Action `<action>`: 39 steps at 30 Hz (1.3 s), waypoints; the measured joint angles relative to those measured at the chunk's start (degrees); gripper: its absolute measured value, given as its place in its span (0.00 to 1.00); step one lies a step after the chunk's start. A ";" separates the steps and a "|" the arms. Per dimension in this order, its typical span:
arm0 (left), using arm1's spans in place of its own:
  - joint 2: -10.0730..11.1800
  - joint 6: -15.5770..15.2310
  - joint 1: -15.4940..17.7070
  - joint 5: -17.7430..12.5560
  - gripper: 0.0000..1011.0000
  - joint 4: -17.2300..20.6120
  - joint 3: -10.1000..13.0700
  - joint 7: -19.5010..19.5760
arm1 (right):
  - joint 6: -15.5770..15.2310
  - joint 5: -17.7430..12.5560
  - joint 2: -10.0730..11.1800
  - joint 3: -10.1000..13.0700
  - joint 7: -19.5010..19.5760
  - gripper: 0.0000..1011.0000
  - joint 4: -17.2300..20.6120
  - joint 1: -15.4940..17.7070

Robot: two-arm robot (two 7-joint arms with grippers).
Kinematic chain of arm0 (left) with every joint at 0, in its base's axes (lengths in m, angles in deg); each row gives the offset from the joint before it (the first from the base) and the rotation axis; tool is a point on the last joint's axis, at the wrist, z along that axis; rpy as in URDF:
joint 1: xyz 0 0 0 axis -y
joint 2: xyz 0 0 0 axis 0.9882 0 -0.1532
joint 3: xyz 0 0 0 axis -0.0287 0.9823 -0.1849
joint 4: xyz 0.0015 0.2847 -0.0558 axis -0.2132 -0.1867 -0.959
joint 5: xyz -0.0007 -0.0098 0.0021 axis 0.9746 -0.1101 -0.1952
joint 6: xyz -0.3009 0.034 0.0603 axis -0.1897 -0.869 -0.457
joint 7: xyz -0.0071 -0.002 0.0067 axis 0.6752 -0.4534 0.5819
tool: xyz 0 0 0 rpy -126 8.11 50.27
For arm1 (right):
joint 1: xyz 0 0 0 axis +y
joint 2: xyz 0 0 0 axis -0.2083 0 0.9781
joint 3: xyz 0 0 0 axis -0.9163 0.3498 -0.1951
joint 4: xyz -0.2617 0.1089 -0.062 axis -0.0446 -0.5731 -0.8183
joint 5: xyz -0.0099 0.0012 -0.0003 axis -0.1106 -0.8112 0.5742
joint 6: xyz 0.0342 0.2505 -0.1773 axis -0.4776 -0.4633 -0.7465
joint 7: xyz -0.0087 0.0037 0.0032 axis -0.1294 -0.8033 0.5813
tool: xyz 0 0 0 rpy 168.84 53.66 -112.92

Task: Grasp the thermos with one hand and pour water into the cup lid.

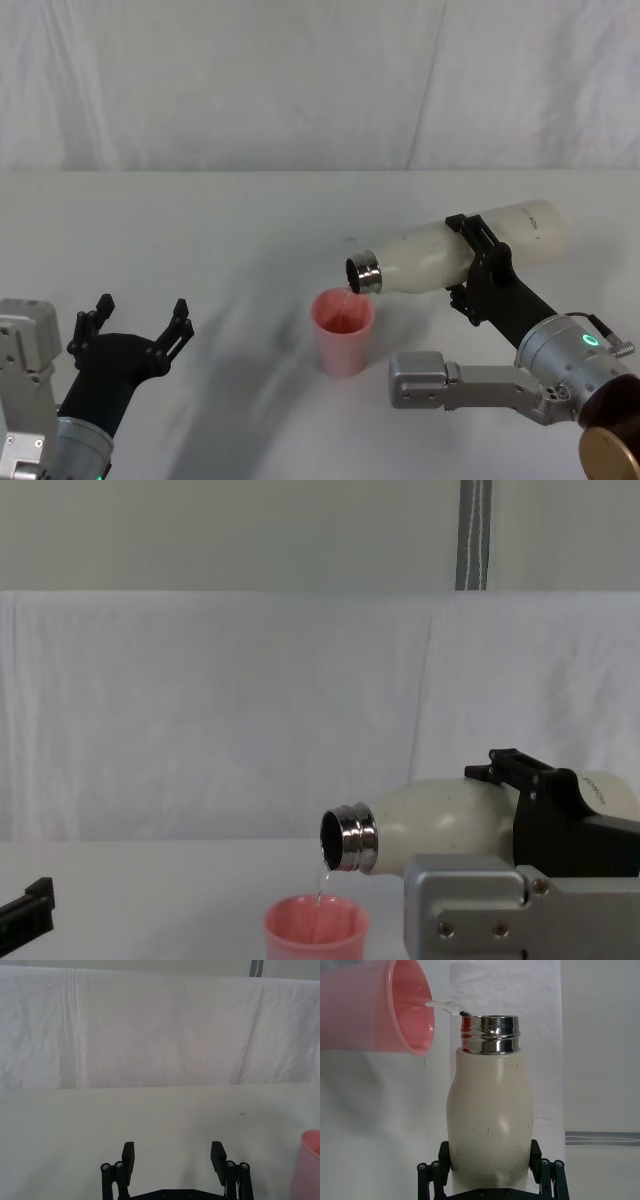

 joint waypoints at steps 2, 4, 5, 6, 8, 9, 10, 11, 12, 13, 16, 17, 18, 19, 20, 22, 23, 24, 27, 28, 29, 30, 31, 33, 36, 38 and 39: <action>0.00 0.00 0.00 0.00 0.99 0.00 0.00 0.00 | -0.04 0.05 0.02 -0.01 -0.07 0.94 0.06 -0.03; 0.00 0.00 0.00 0.00 0.99 0.00 0.00 0.00 | -0.12 0.14 0.03 -0.04 -0.14 0.94 0.10 -0.04; 0.00 0.00 0.00 0.00 0.99 0.00 0.00 0.00 | -0.17 0.23 0.06 -0.07 -0.17 0.94 0.13 -0.07; 0.00 0.00 0.00 0.00 0.99 0.00 0.00 0.00 | -0.20 0.29 0.07 -0.09 -0.19 0.94 0.15 -0.09; 0.00 0.00 0.00 0.00 0.99 0.00 0.00 0.00 | -0.42 0.55 0.12 -0.19 -0.33 0.94 0.21 -0.14; 0.00 0.00 0.00 0.00 0.99 0.00 0.00 0.00 | -0.59 0.77 0.15 -0.26 -0.50 0.94 0.26 -0.17; 0.00 0.00 0.00 0.00 0.99 0.00 0.00 0.00 | -0.68 0.88 0.16 -0.29 -0.59 0.94 0.29 -0.19; 0.00 0.00 0.00 0.00 0.99 0.00 0.00 0.00 | -0.68 0.88 0.16 -0.29 -0.59 0.94 0.29 -0.19; 0.00 0.00 0.00 0.00 0.99 0.00 0.00 0.00 | -0.84 1.03 0.18 -0.33 -0.66 0.94 0.37 -0.23; 0.00 0.00 0.00 0.00 0.99 0.00 0.00 0.00 | -0.95 1.15 0.19 -0.35 -0.72 0.94 0.41 -0.24; 0.00 0.00 0.00 0.00 0.99 0.00 0.00 0.00 | -1.00 1.22 0.22 -0.36 -0.83 0.94 0.44 -0.27; 0.00 0.00 0.00 0.00 0.99 0.00 0.00 0.00 | -1.00 1.22 0.23 -0.36 -0.85 0.94 0.44 -0.28; 0.00 0.00 0.00 0.00 0.99 0.00 0.00 0.00 | -1.00 1.23 0.24 -0.35 -0.91 0.94 0.44 -0.31; 0.00 0.00 0.00 0.00 0.99 0.00 0.00 0.00 | -1.00 1.23 0.24 -0.35 -0.96 0.94 0.44 -0.33; 0.00 0.00 0.00 0.00 0.99 0.00 0.00 0.00 | -1.00 1.23 0.24 -0.35 -0.96 0.94 0.44 -0.33; 0.00 0.00 0.00 0.00 0.99 0.00 0.00 0.00 | -1.00 1.22 0.24 -0.32 -0.98 0.94 0.44 -0.35; 0.00 0.00 0.00 0.00 0.99 0.00 0.00 0.00 | -1.00 1.22 0.24 -0.31 -0.98 0.94 0.43 -0.35; 0.00 0.00 0.00 0.00 0.99 0.00 0.00 0.00 | -1.00 1.21 0.24 -0.31 -0.99 0.94 0.42 -0.36; 0.00 0.00 0.00 0.00 0.99 0.00 0.00 0.00 | -1.03 1.22 0.24 -0.29 -1.03 0.94 0.41 -0.36; 0.00 0.00 0.00 0.00 0.99 0.00 0.00 0.00 | -1.03 1.22 0.24 -0.29 -1.03 0.94 0.41 -0.36; 0.00 0.00 0.00 0.00 0.99 0.00 0.00 0.00 | -1.04 1.23 0.24 -0.29 -1.03 0.94 0.40 -0.36; 0.00 0.00 0.00 0.00 0.99 0.00 0.00 0.00 | -1.06 1.24 0.24 -0.29 -1.04 0.94 0.40 -0.37; 0.00 0.00 0.00 0.00 0.99 0.00 0.00 0.00 | -1.07 1.25 0.24 -0.29 -1.04 0.94 0.40 -0.37; 0.00 0.00 0.00 0.00 0.99 0.00 0.00 0.00 | -1.10 1.28 0.24 -0.29 -1.03 0.94 0.40 -0.34; 0.00 0.00 0.00 0.00 0.99 0.00 0.00 0.00 | -1.19 1.33 0.24 -0.29 -1.04 0.94 0.40 -0.27; 0.00 0.00 0.00 0.00 0.99 0.00 0.00 0.00 | -1.28 1.48 0.25 -0.31 -1.04 0.94 0.40 -0.26; 0.00 0.00 0.00 0.00 0.99 0.00 0.00 0.00 | -1.31 1.53 0.26 -0.32 -1.04 0.94 0.40 -0.26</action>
